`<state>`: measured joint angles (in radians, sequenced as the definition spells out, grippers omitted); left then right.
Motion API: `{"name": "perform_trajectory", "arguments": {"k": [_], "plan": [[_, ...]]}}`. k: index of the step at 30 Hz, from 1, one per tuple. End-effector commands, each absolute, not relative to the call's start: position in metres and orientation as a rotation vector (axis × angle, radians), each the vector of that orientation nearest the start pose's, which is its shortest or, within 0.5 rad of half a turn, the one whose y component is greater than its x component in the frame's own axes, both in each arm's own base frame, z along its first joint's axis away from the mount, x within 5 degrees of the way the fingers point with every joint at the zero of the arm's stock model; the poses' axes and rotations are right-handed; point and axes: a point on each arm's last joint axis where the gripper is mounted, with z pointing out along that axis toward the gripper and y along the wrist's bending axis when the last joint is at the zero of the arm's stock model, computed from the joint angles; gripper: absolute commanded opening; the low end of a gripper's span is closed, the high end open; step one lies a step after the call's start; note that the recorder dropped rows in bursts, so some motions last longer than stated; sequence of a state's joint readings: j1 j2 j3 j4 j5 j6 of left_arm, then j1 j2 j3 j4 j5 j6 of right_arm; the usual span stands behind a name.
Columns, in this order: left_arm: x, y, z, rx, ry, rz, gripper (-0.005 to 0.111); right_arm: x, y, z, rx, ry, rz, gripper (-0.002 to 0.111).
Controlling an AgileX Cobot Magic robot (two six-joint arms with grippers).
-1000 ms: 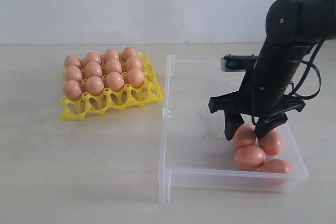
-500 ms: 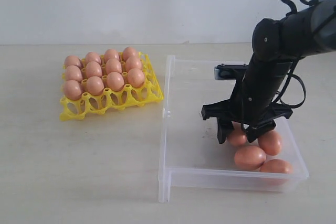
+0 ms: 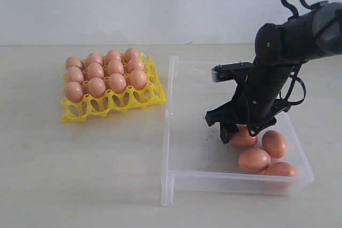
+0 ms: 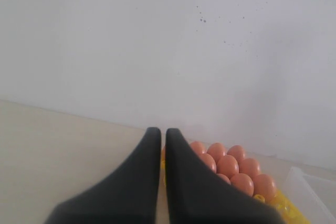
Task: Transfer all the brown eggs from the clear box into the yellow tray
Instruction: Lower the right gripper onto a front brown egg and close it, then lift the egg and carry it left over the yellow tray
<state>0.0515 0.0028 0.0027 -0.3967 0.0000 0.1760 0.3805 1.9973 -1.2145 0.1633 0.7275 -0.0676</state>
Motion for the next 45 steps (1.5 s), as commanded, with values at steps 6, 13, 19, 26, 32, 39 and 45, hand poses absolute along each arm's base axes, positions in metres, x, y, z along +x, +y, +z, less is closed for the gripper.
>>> {"name": "perform_trajectory", "arguments": {"k": [6,13,19,26,32,39,45], "plan": [[0.056,0.003,0.213,-0.194,1.472,-0.136,0.004,0.34,0.143,0.113,-0.875,2.94,0.107,0.057],[0.056,0.003,0.213,-0.194,1.472,-0.136,0.004,0.344,0.144,0.112,-1.084,2.824,0.09,0.056],[0.056,0.003,0.213,-0.194,1.472,-0.136,0.004,0.342,0.144,0.112,-1.106,2.834,0.091,-0.001],[0.056,0.003,0.213,-0.194,1.472,-0.136,0.004,0.353,0.147,0.123,-0.915,2.753,0.115,0.0],[0.056,0.003,0.213,-0.194,1.472,-0.136,0.004,0.361,0.153,0.165,-0.652,2.507,0.222,0.0],[0.056,0.003,0.213,-0.194,1.472,-0.136,0.004,0.347,0.143,0.206,-0.404,2.187,0.228,0.0],[0.056,0.003,0.213,-0.194,1.472,-0.136,0.004,0.333,0.175,0.229,-0.42,1.927,0.251,0.0]]}}
